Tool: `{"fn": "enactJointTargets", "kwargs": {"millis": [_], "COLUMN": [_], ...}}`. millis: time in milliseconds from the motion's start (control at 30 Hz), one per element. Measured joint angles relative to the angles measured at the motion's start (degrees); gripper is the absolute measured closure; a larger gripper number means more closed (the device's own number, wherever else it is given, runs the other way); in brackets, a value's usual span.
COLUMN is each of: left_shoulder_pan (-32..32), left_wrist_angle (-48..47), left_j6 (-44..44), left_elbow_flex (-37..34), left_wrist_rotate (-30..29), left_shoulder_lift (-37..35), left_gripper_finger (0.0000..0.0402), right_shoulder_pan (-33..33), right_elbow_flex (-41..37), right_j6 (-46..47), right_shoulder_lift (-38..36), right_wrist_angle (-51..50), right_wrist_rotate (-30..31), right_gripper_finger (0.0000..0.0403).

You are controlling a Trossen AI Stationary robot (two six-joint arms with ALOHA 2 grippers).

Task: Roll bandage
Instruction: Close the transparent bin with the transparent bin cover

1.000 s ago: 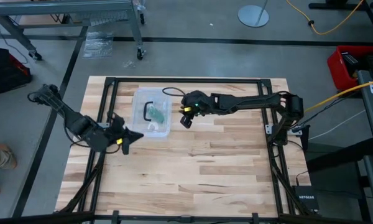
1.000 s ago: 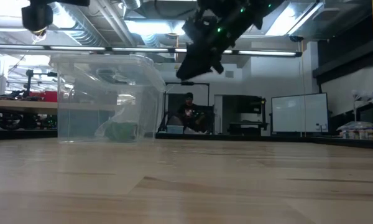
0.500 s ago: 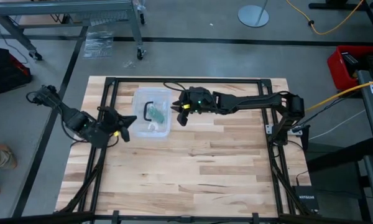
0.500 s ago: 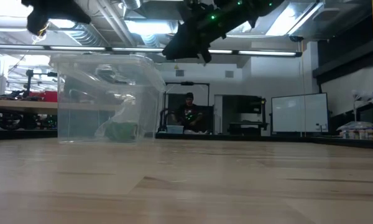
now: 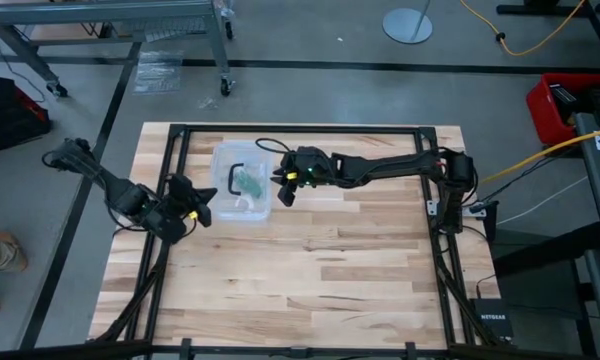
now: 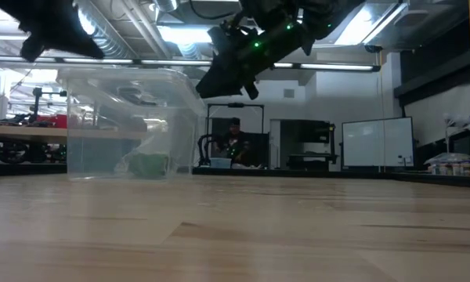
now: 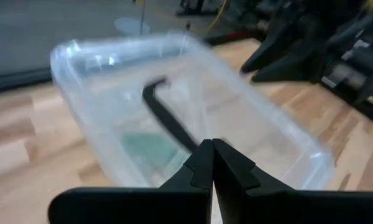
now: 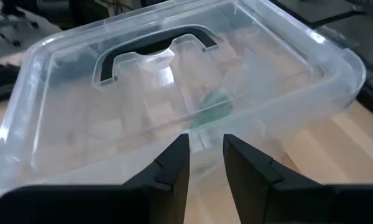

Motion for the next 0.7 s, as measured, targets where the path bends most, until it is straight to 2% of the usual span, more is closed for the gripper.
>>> {"fn": "enactJointTargets", "kwargs": {"millis": [133,400,567,700], "left_shoulder_pan": [0.04,0.02,0.04,0.04], "left_wrist_angle": [-0.05,0.43,2.06,5.53], "left_j6": [-5.75,-11.33,-8.64,-0.26], "left_elbow_flex": [-3.4,-7.09,-6.91,-4.5], "left_wrist_rotate": [2.91,3.3,2.74,-0.31], "left_shoulder_lift": [0.0,-0.04,-0.38,-1.75], "left_gripper_finger": [0.0401,0.0401,0.0401,0.0401], "right_shoulder_pan": [0.0,0.0,0.0,0.0], "right_elbow_flex": [0.0,0.11,0.04,0.47], "right_j6": [0.83,0.88,0.85,-0.05], "right_shoulder_lift": [0.28,0.29,0.29,-1.56], "right_wrist_angle": [0.32,-1.06,0.06,3.26], "right_wrist_rotate": [-0.54,-0.54,-0.52,-0.75], "right_gripper_finger": [0.0299,0.0299,0.0299,0.0299]}}
